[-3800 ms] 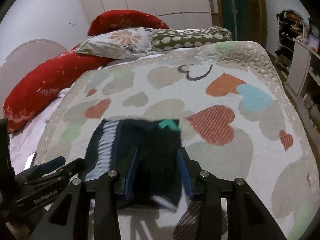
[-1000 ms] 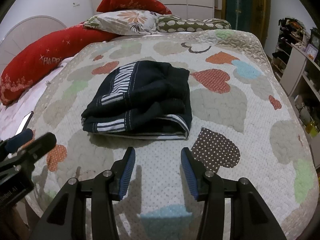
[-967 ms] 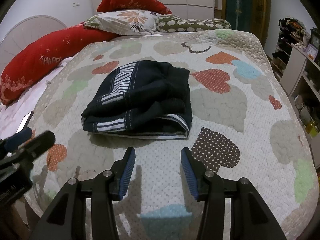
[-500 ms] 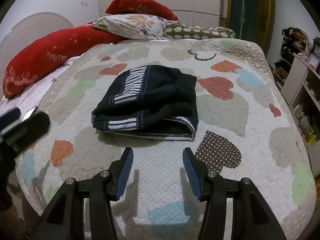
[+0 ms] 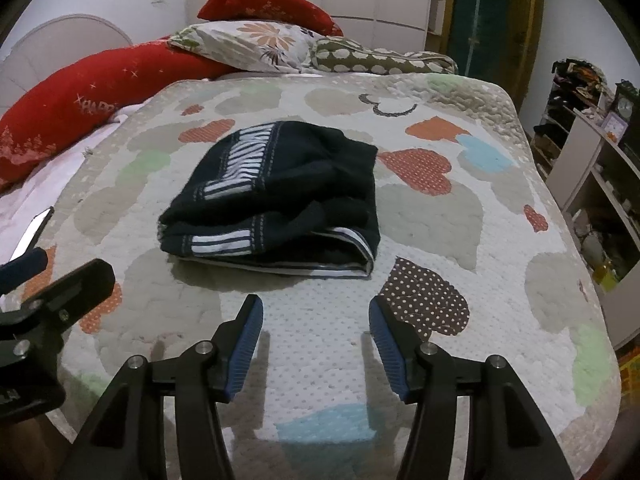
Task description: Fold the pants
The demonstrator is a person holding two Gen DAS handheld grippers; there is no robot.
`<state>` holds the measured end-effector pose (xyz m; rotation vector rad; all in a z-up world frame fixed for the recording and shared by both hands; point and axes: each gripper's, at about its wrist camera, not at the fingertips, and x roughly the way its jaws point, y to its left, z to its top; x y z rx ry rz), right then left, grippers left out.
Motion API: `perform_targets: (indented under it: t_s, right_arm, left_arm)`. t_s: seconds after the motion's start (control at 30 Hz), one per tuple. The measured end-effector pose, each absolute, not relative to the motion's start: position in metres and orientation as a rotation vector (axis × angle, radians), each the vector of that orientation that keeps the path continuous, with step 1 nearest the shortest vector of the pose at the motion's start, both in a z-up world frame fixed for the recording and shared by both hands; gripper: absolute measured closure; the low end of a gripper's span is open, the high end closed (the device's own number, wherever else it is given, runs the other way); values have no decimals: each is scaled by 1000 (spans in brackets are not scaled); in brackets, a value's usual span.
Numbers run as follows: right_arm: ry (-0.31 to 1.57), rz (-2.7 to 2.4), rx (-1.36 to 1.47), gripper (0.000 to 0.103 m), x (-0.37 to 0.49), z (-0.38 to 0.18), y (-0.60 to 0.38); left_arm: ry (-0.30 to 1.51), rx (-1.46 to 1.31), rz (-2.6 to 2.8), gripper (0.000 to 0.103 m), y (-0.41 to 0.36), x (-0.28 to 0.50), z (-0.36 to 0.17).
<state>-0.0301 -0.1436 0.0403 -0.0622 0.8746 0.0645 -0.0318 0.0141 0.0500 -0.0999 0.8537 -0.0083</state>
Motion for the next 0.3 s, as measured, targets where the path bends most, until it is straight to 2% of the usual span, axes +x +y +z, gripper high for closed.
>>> perform_targets:
  t_s: [0.3]
  right_arm:
    - [899, 18, -70, 41, -24, 34, -148]
  left_arm:
    - [850, -62, 35, 0, 12, -31, 45]
